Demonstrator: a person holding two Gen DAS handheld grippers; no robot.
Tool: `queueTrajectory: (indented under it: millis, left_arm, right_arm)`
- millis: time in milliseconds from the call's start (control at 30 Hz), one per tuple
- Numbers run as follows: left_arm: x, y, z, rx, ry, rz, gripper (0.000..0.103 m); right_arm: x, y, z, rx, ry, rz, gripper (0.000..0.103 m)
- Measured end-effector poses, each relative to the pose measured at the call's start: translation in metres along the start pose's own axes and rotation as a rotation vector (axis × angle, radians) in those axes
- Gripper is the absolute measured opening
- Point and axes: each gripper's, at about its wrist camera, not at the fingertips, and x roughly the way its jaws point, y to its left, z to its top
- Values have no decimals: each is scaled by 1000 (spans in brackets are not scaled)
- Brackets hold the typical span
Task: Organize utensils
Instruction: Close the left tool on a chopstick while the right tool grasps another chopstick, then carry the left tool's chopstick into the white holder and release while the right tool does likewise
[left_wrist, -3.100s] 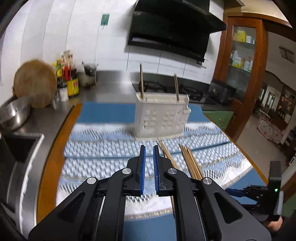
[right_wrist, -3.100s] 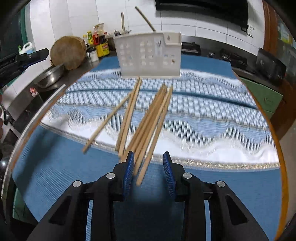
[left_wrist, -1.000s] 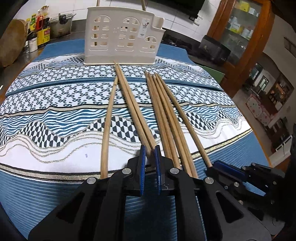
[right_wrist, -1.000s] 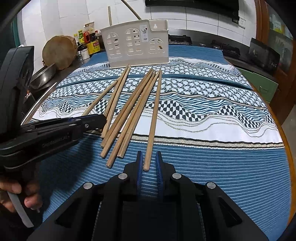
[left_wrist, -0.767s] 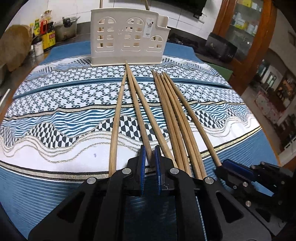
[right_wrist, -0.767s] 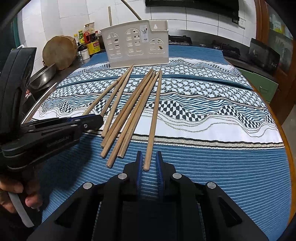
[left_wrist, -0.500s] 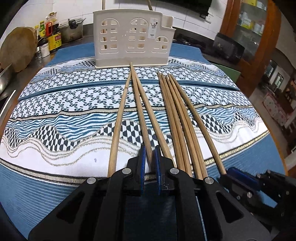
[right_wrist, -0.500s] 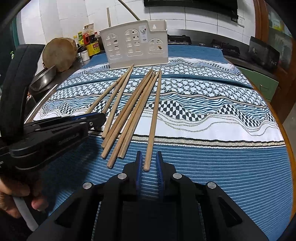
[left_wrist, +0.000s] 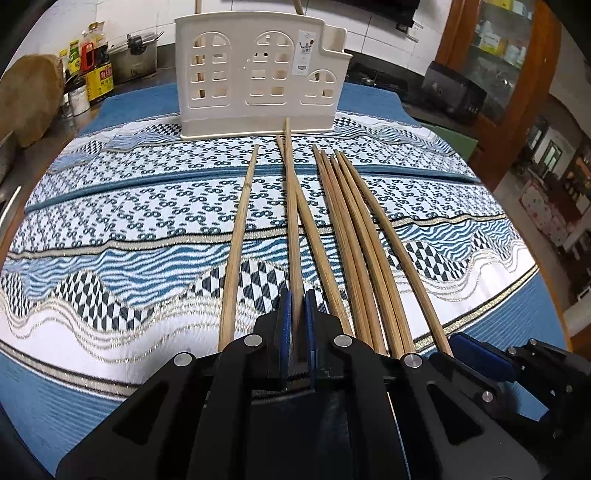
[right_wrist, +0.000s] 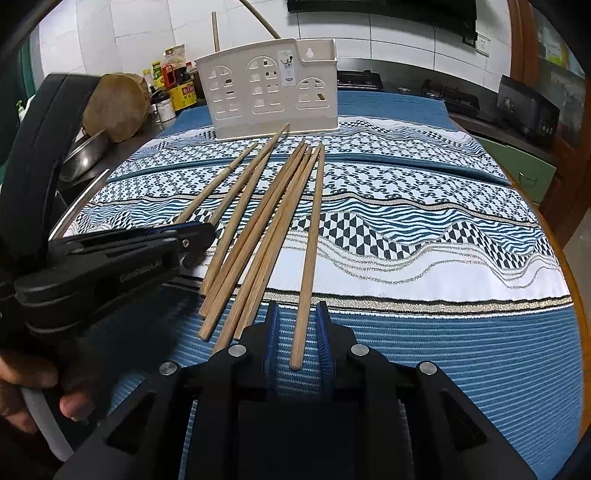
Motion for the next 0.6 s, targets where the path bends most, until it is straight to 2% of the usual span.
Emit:
queueTrajectory:
  millis: [200,233,267,467,600]
  left_arm:
    - [1,-4,1,24,-12,21,8]
    - [1,-5,1,33,-12,21,8]
    - [1,-5,1,43,-12,21,7]
    - [-2,-1,2,49,-2,-18,5]
    - [-17,7,0,38,-27,-50,5]
  right_arm:
    - [1,-2,3,7,4,-1,16]
    - [1,-2,2,10,3,0,15]
    - [1,-4,2,20,2,6,8]
    - [-12,-7,2,20,-35,1,8]
    - [-34,-10,11,11,-94,-4,8]
